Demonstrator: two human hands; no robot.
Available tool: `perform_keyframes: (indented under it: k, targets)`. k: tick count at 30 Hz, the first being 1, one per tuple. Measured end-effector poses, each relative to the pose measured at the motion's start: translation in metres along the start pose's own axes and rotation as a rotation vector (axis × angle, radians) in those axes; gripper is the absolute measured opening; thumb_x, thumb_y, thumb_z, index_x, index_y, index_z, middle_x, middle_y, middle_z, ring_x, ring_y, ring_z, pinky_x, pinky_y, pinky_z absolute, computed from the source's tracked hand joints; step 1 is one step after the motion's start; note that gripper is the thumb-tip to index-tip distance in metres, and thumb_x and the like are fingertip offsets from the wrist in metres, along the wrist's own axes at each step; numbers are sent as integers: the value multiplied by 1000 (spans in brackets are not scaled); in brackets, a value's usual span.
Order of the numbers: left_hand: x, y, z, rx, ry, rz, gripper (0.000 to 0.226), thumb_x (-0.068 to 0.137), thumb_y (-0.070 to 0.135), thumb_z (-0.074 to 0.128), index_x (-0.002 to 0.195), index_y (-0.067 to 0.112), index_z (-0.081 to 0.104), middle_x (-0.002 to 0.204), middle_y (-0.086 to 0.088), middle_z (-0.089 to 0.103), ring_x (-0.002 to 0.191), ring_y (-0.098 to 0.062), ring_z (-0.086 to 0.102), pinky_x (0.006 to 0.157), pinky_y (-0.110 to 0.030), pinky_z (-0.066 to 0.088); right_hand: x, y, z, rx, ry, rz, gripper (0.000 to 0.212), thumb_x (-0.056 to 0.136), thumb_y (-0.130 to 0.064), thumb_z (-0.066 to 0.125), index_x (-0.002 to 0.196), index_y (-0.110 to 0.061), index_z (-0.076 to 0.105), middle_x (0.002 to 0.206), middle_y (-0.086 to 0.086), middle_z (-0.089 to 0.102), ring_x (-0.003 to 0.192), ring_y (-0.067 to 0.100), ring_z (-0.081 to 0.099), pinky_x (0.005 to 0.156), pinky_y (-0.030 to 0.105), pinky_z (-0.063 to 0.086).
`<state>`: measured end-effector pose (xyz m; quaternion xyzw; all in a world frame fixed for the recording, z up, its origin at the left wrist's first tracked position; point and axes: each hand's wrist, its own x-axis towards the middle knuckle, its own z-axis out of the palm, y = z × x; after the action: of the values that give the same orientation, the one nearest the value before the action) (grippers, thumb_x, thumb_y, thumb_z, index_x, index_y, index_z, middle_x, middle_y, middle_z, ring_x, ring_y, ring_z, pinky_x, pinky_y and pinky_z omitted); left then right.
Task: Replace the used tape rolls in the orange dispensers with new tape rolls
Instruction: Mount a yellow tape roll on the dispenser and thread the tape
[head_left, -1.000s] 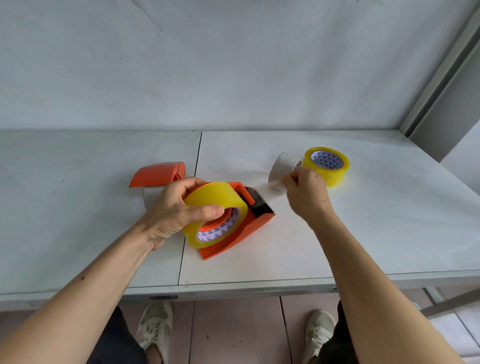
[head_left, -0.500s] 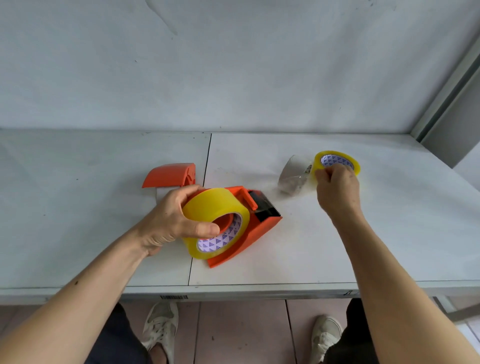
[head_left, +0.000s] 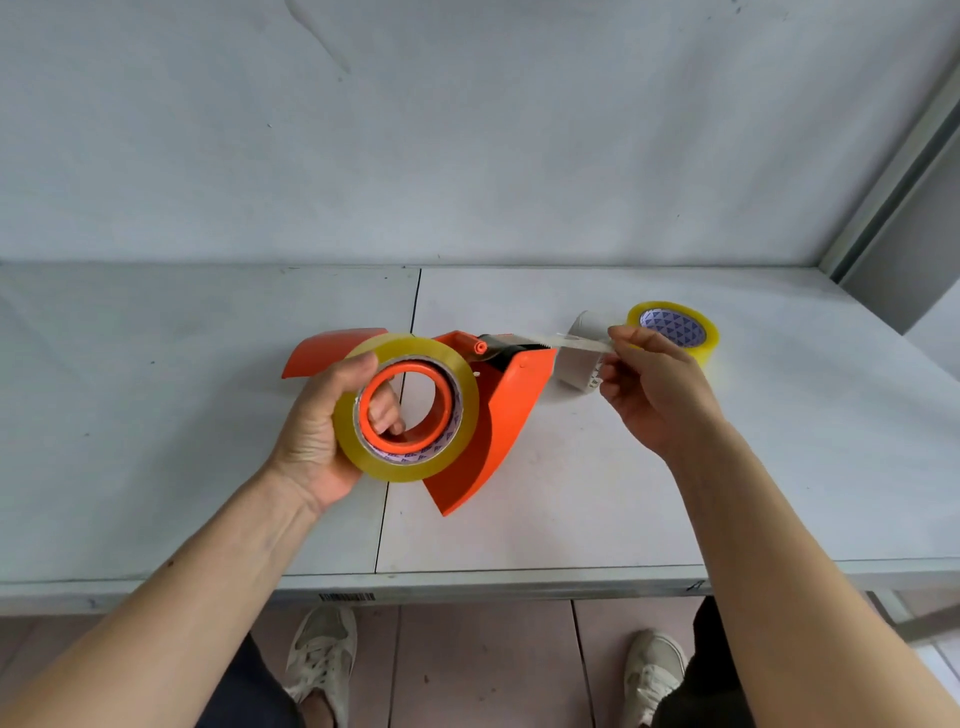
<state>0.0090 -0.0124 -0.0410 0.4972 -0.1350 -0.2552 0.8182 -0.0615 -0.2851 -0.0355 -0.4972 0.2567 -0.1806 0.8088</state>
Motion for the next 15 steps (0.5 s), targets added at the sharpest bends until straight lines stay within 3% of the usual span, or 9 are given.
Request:
perform_keyframes:
  k: [3, 5, 8, 12, 15]
  targets:
    - [0, -1, 2, -61, 10, -7, 71, 40, 51, 89, 90, 11, 59, 42, 5, 43, 40, -9, 38, 51, -25, 42, -1, -3, 1, 147, -73, 45, 30, 97, 5, 36, 90, -5, 64, 64, 5, 61, 56, 13, 59, 55, 18, 48]
    - [1, -1, 4, -95, 10, 8, 59, 41, 51, 89, 78, 15, 61, 43, 6, 43, 41, -9, 39, 52, -24, 46, -2, -4, 3, 162, -84, 58, 32, 91, 7, 35, 91, -1, 66, 68, 6, 64, 62, 15, 61, 61, 19, 49]
    - [2, -1, 10, -127, 20, 34, 48, 41, 52, 89, 68, 20, 65, 45, 6, 44, 41, -8, 38, 53, -23, 47, -4, 0, 7, -15, -75, -60, 27, 85, 16, 49, 96, -1, 67, 74, 5, 63, 70, 13, 61, 68, 19, 50]
    - [2, -1, 15, -193, 31, -4, 63, 36, 54, 90, 77, 13, 63, 53, 5, 52, 45, -8, 46, 56, -23, 51, -10, 7, 9, -240, 15, -224, 4, 85, -6, 72, 85, -10, 72, 72, 4, 66, 64, 11, 61, 61, 20, 51]
    - [0, 1, 16, -226, 15, -16, 70, 34, 59, 89, 80, 11, 66, 52, 6, 54, 42, -6, 50, 56, -23, 53, -8, 6, 8, -289, 100, -306, 8, 85, -15, 74, 77, -18, 73, 68, -3, 67, 58, 2, 60, 53, 17, 48]
